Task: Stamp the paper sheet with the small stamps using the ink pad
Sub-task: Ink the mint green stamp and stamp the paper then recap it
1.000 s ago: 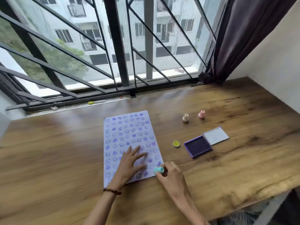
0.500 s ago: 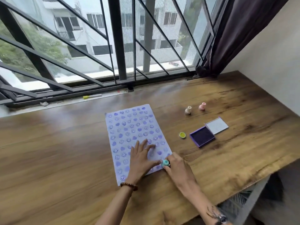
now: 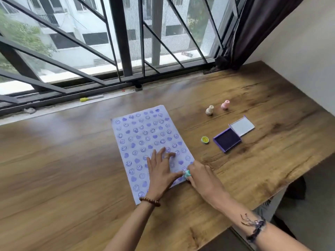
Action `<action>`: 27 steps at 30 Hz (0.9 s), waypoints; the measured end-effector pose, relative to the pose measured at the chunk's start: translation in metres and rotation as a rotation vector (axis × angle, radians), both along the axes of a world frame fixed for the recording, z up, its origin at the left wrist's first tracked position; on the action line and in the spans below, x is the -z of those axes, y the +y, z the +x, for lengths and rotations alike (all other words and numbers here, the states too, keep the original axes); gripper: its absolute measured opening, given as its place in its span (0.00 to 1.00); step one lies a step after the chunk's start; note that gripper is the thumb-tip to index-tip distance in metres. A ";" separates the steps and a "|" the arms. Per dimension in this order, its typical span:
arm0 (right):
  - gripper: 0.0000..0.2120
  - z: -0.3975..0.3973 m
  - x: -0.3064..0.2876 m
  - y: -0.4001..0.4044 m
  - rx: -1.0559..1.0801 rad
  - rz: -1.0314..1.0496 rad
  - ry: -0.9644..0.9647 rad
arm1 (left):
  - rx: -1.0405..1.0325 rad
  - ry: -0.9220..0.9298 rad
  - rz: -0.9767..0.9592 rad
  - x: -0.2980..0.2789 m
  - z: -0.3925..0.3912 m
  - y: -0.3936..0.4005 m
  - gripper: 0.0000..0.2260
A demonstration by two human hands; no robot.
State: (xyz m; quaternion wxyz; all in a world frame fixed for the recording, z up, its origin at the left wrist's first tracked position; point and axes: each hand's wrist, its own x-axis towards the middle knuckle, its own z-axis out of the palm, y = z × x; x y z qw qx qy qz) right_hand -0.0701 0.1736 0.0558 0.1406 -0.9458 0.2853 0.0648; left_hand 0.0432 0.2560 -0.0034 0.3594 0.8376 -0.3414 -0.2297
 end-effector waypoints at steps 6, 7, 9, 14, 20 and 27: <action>0.06 -0.006 0.004 -0.011 0.213 0.252 -0.147 | 0.034 -0.054 0.009 0.001 -0.003 0.008 0.27; 0.07 -0.011 0.003 -0.015 0.344 0.385 -0.234 | 0.037 -0.059 0.006 -0.001 -0.003 0.007 0.27; 0.07 -0.022 0.000 -0.025 0.641 0.718 -0.487 | 0.028 -0.069 0.023 -0.005 -0.003 0.006 0.24; 0.03 -0.041 -0.011 -0.068 0.939 1.247 -0.823 | 0.066 -0.272 0.082 -0.014 -0.004 -0.007 0.18; 0.06 -0.036 -0.019 -0.108 0.931 1.390 -0.875 | 0.223 -0.396 0.045 -0.034 -0.017 -0.070 0.16; 0.05 -0.043 -0.013 -0.143 0.861 1.392 -0.851 | 0.263 -0.461 0.173 -0.039 -0.016 -0.134 0.16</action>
